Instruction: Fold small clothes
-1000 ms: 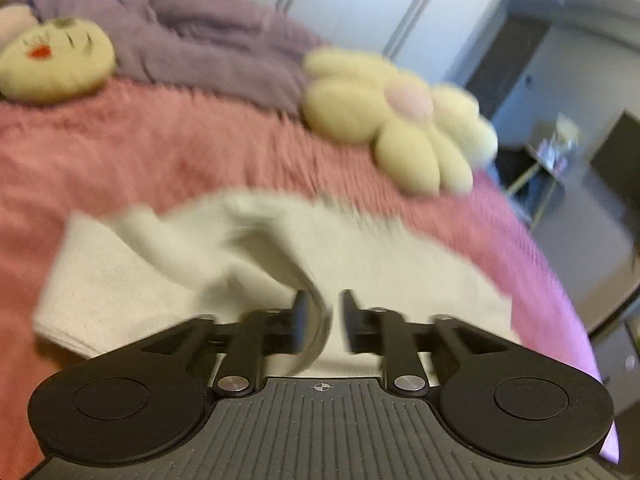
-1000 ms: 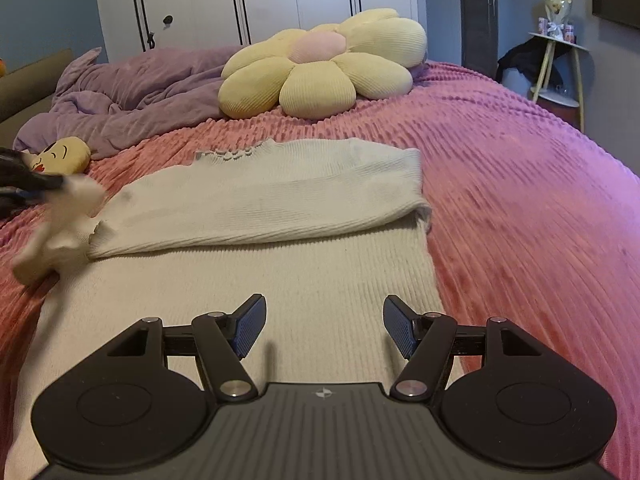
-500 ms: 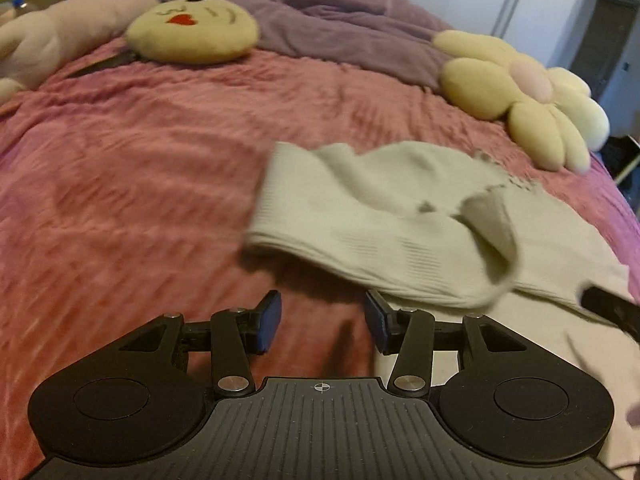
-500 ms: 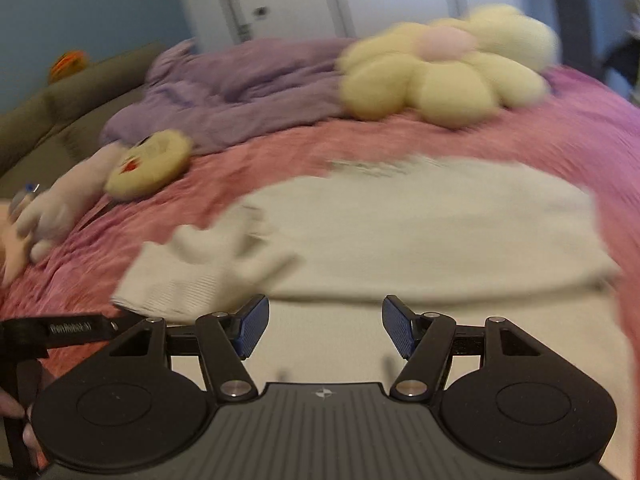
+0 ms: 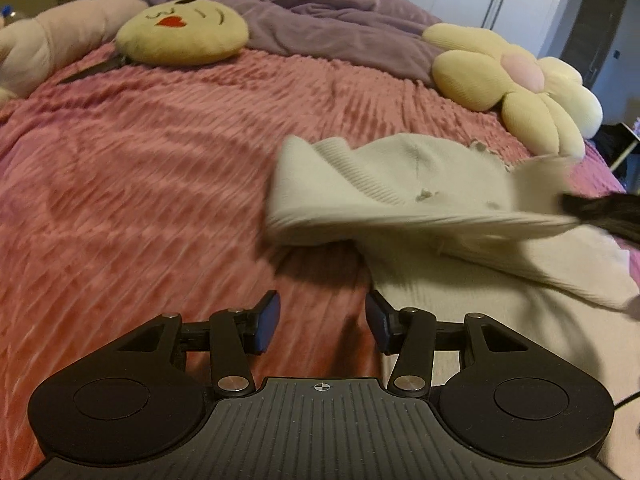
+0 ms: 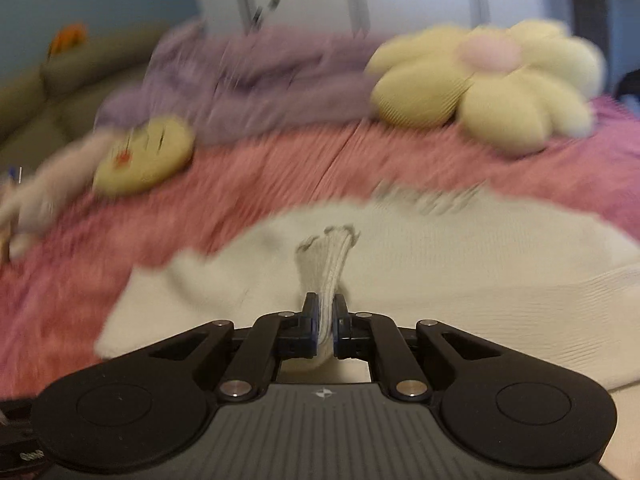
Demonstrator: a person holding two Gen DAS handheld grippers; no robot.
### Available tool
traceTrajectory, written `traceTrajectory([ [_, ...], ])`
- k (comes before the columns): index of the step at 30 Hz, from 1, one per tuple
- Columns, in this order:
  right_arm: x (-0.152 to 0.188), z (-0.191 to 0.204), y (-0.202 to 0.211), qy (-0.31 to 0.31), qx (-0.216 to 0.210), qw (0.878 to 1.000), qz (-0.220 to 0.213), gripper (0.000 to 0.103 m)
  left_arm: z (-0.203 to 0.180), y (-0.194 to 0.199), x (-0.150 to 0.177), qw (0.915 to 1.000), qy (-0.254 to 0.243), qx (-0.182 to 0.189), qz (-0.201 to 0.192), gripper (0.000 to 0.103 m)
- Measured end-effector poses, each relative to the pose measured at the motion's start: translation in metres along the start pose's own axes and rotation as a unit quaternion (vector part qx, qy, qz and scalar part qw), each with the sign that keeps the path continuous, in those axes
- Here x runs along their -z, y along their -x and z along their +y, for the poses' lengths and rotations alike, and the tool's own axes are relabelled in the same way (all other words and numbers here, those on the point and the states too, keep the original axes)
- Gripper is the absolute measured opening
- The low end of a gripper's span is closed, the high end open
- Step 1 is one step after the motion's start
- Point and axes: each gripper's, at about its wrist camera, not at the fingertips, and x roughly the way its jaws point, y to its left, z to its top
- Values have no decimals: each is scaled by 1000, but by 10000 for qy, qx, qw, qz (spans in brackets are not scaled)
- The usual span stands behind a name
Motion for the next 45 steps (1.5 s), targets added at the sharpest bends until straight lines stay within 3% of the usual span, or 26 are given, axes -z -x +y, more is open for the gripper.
traceTrajectory([
  [4,4,-55,40,-412,646,9952,-604,6,-14,-8,-8,9998,-67,167,38,53],
  [7,19,-106,41,-892,933,9913,-275,7,-27,-21,-14,9995,-96,256,171,53],
  [10,34,-145,35,-1463,670,9868,166,15,-39,-31,-18,9992,-111,270,291,53],
  [14,40,-165,40,-1841,413,9820,-12,19,-53,-37,-20,9988,-364,130,290,53],
  [18,35,-179,30,-2326,193,9724,46,16,-61,-42,-25,9985,-494,-28,242,53],
  [19,33,-179,28,-2296,234,9730,80,6,-61,-44,-26,9985,-486,-100,233,53],
  [21,23,-175,26,-1951,433,9798,67,6,-60,-45,-29,9986,-449,-206,193,53],
  [23,12,-171,40,-1767,390,9825,-440,6,-57,-46,-32,9988,-377,-282,136,51],
  [27,7,-187,70,-1917,441,9711,-1350,6,-54,-50,-35,9989,-251,-369,155,51],
  [28,11,-195,70,-2067,388,9687,-1321,6,-54,-52,-34,9989,-218,-368,203,51],
  [31,30,-212,50,-2205,476,9729,-509,11,-55,-52,-30,9987,-158,-385,289,50],
  [33,44,-220,44,-2343,525,9705,-204,11,-56,-48,-29,9990,-180,-307,256,50],
  [38,54,-230,49,-2672,455,9621,-290,11,-61,-47,-34,9985,-323,-382,242,50],
  [43,36,-212,42,-1789,761,9808,-143,6,-61,-45,-36,9989,-186,-348,258,50],
  [45,28,-205,50,-1496,924,9833,-465,6,-63,-42,-35,9988,-250,-376,196,50],
])
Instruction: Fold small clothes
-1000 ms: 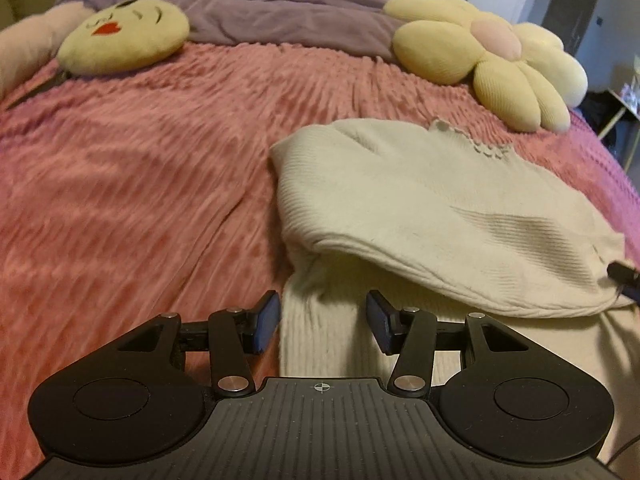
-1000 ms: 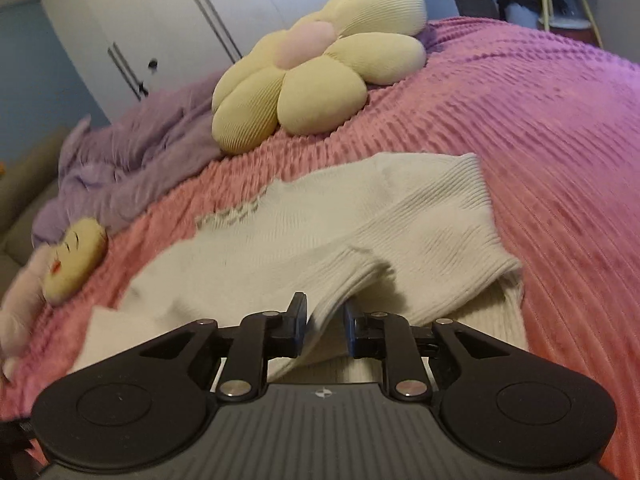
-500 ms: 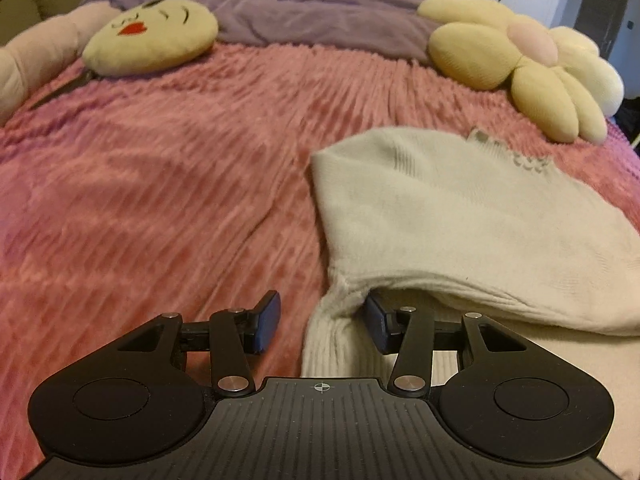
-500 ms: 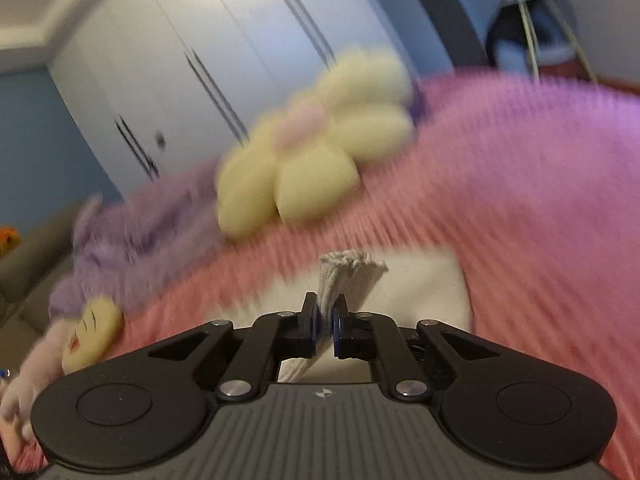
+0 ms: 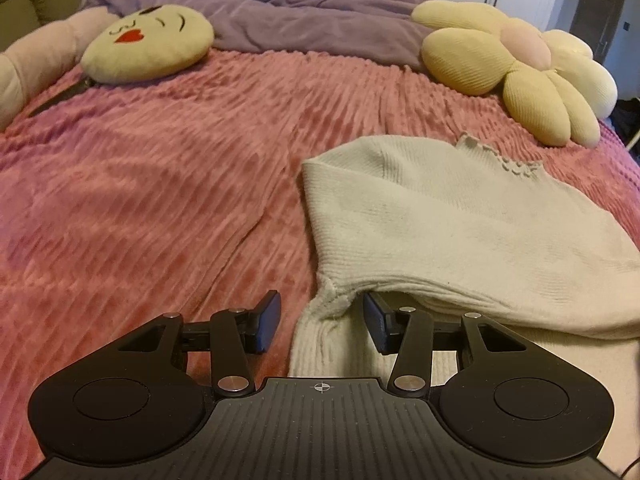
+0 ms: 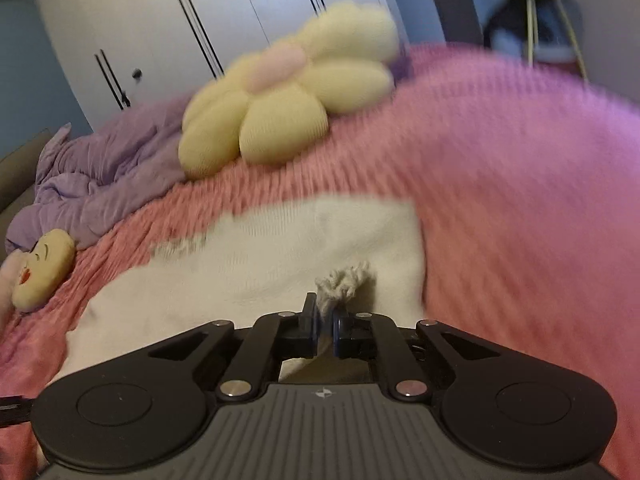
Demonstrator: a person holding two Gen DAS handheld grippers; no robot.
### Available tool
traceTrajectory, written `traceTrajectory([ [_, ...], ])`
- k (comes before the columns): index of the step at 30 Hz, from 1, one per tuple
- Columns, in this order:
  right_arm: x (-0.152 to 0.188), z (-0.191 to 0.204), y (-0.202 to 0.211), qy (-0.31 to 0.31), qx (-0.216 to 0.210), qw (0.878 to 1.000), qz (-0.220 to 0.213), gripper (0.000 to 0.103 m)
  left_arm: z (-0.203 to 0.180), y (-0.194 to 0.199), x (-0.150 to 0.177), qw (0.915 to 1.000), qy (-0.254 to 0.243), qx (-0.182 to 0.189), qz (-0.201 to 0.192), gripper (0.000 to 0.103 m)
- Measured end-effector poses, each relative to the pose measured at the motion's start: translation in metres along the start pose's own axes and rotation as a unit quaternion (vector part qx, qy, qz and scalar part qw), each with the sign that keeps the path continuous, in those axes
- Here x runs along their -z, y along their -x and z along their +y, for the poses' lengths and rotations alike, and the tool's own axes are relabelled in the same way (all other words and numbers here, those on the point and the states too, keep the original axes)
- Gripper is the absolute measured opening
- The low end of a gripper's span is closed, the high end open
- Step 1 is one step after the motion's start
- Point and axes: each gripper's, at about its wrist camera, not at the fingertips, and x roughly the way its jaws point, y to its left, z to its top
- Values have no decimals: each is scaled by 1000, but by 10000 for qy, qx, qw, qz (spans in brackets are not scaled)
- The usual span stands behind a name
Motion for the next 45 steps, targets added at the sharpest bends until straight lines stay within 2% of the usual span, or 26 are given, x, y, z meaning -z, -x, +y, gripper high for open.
traceTrajectory([
  [3,-7,-5,4,-11,-65,9993,-365,6,-6,3,-1,9999,-96,-97,-105,50],
  [4,-6,-8,0,13,49,9995,-315,9,-9,3,-2,9997,-156,-145,-122,50],
  [6,-4,-15,-10,92,293,9995,69,16,-13,6,-4,9994,-230,-201,-132,50],
  [7,-1,-19,-9,45,414,9990,145,16,-14,8,-5,9994,-233,-211,-158,51],
  [8,1,-22,-4,-11,435,9990,120,17,-15,12,-6,9993,-227,-230,-205,52],
  [10,3,-30,9,-133,622,9980,-40,29,-17,21,-8,9989,-215,-222,-361,52],
  [11,2,-32,15,-157,656,9977,-113,29,-19,24,-10,9988,-202,-197,-412,53],
  [14,-2,-25,21,-53,436,9989,-170,29,-31,20,-14,9988,-282,11,-391,57],
  [17,-1,4,13,527,-24,9986,94,29,-47,4,-12,9990,-385,110,-189,57],
  [20,7,40,-4,1117,-422,9918,449,26,-58,-12,-9,9989,-472,26,-29,57],
  [24,17,71,-25,1756,-609,9806,628,26,-65,-22,-8,9980,-629,-51,-21,57],
  [26,21,74,-36,1884,-499,9776,789,24,-65,-25,-8,9977,-675,-81,-11,60],
  [29,24,69,-49,2274,84,9712,706,23,-67,-29,-7,9968,-784,-138,-39,64],
  [31,17,56,-58,2191,543,9722,627,23,-70,-31,-5,9958,-902,-165,-69,66],
  [34,9,44,-59,1855,431,9791,713,23,-70,-29,-5,9959,-887,-187,-72,65],
  [39,15,45,-32,2029,222,9764,710,24,-71,-20,-5,9970,-760,-118,1,64],
  [45,26,42,-28,2351,406,9686,696,25,-79,-26,-3,9954,-928,-247,2,65],
])
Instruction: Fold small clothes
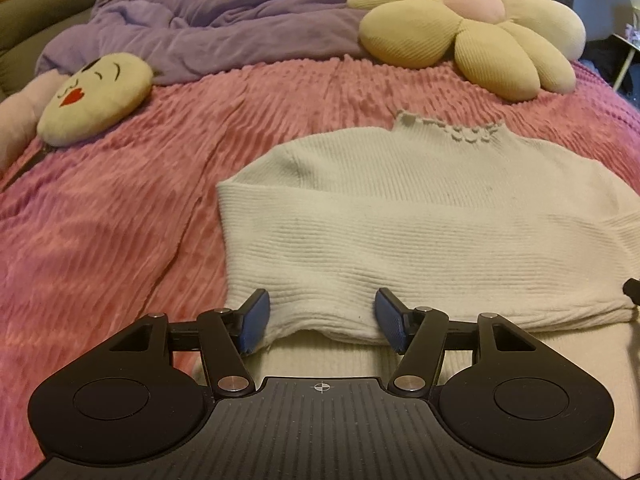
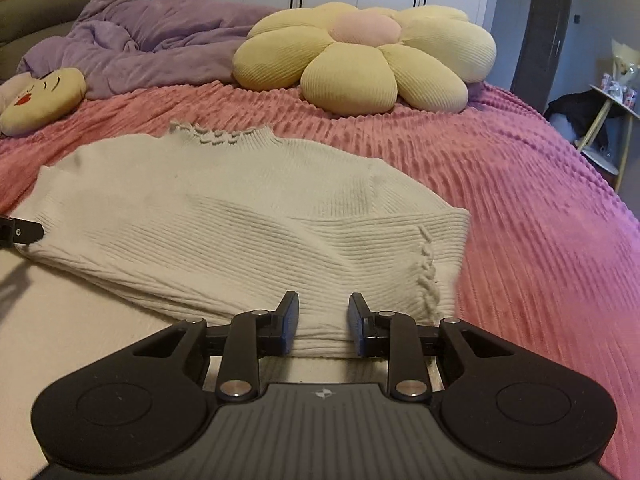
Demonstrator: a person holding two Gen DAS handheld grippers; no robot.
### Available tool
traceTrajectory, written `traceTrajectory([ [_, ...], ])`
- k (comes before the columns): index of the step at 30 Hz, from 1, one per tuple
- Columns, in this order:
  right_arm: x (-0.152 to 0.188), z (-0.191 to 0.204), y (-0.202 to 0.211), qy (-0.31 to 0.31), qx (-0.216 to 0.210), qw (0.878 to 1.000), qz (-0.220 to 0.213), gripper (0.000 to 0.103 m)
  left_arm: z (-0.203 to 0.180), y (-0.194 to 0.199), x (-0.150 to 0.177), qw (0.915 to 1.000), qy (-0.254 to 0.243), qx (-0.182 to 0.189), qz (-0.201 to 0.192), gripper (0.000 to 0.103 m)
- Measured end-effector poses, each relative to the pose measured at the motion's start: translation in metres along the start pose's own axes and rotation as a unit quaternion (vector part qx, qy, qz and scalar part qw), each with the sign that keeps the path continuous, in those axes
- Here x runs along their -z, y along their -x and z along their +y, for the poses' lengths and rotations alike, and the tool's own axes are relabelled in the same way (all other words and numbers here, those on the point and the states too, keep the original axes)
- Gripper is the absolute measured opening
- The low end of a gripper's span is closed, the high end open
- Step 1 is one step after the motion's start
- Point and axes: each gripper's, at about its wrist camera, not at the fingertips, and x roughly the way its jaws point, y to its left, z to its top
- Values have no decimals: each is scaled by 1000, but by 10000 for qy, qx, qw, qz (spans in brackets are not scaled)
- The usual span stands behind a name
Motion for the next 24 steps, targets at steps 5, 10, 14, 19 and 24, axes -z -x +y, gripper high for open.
traceTrajectory([
  [5,4,-1,-7,240,44,9997,-35,25,6,-2,0,9999,101,94,56,67],
  [10,-1,-5,-1,167,406,9990,-42,25,16,11,2,9998,-91,-118,119,68],
  [14,2,-12,34,-188,934,9953,-145,27,27,46,18,9975,-415,-566,109,77],
  [19,41,-21,104,-764,198,9969,-67,39,51,99,80,9993,-66,111,355,89],
  [24,99,-28,156,-1102,-123,9930,415,39,66,123,137,9953,308,354,844,88],
])
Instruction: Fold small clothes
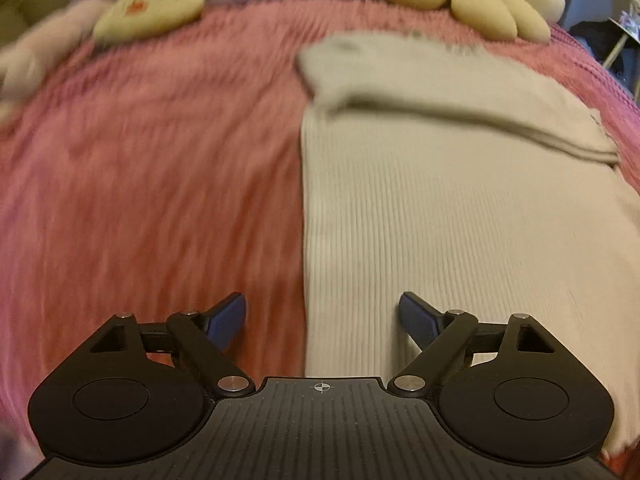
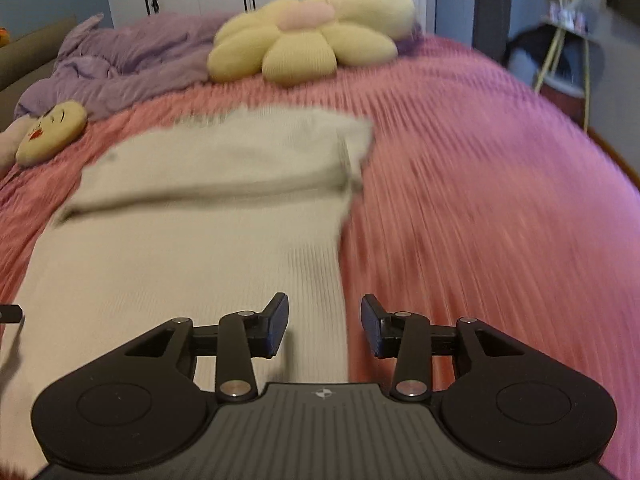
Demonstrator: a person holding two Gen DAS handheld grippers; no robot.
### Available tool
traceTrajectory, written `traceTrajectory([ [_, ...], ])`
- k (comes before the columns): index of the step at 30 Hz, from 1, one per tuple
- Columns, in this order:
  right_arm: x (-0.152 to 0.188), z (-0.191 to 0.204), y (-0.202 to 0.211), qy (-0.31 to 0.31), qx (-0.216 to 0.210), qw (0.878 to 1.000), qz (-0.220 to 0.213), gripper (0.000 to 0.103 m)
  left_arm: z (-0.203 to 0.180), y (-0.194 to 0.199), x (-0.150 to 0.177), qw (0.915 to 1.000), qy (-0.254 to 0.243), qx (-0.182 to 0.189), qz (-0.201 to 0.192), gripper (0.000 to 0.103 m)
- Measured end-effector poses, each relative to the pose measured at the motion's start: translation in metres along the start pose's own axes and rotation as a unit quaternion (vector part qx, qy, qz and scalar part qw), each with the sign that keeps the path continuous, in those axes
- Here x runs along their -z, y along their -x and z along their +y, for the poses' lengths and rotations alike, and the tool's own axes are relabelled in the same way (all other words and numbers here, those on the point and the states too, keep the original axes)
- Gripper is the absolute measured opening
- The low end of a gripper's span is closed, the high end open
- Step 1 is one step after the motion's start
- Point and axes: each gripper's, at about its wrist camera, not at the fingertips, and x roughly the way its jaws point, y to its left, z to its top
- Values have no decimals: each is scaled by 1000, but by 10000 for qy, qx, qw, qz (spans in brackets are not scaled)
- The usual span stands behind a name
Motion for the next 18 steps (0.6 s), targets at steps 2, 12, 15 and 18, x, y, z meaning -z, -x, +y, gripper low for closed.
traceTrajectory([
  [2,18,-5,10,-29,-79,9998,178,39,5,4,11,9998,147,133,100,84],
  [12,46,-12,19,95,-483,9974,519,38,20,2,15,9927,713,858,449,47],
  [15,44,-12,17,143,-609,9966,532,14,22,1,13,9909,757,984,510,35],
  [18,40,-17,18,-6,-801,9950,594,7,24,3,6,9905,640,1104,513,15],
])
